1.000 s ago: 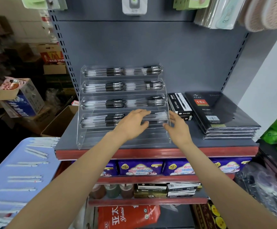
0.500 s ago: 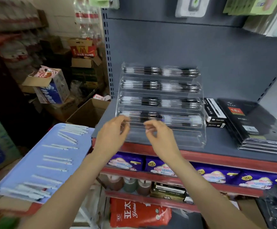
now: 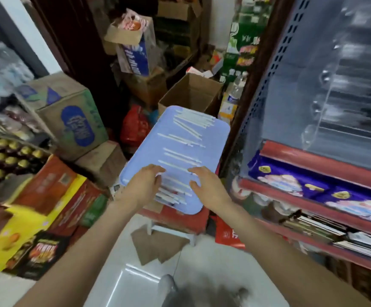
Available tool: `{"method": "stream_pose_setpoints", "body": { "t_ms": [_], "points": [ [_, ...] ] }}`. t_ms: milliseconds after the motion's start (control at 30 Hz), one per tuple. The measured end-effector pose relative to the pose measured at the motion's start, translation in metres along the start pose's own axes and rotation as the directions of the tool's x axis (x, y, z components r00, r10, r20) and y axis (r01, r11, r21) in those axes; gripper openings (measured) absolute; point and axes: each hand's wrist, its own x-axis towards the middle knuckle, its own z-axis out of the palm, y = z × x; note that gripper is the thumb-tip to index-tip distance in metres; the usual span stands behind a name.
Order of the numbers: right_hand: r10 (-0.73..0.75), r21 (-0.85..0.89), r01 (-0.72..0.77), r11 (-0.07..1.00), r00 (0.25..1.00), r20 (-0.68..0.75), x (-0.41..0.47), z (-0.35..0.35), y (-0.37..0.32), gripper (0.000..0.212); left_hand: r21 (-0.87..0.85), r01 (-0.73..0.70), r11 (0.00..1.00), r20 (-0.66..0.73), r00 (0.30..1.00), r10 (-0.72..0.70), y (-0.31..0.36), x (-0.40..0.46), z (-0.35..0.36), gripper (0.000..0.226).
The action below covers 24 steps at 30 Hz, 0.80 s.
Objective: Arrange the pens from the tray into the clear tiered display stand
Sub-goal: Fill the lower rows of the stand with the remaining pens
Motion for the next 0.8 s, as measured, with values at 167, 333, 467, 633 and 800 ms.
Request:
{"method": "stream_pose_setpoints", "body": {
  "t_ms": [167, 333, 467, 633, 800],
  "points": [
    [0.066, -0.134, -0.052, 0.99, 0.992, 0.103, 0.013, 0.045, 0.005, 0.047, 0.132, -0.116, 0.984, 0.212, 0.973, 0.086, -0.057, -0.004, 0.021, 0.046],
    [0.113, -0.264, -0.1, 0.959, 0.993, 0.036, 0.025, 0.05, 0.006, 0.042, 0.061, -0.147, 0.987, 0.247, 0.961, 0.128, -0.077, 0.005, 0.031, 0.046],
    [0.157, -0.336, -0.132, 0.933, 0.986, 0.05, 0.034, 0.045, 0.007, 0.033, 0.098, -0.184, 0.978, 0.218, 0.963, 0.159, -0.077, 0.019, 0.033, 0.044],
    [0.191, -0.384, -0.152, 0.911, 0.979, 0.067, 0.039, 0.042, 0.005, 0.027, -0.026, -0.086, 0.996, 0.08, 0.993, 0.088, -0.071, 0.024, 0.034, 0.045],
    [0.227, -0.388, -0.213, 0.897, 0.974, -0.008, 0.037, 0.041, 0.004, 0.031, -0.037, -0.116, 0.993, 0.027, 0.993, 0.117, -0.084, 0.023, 0.034, 0.037]
  ]
}}
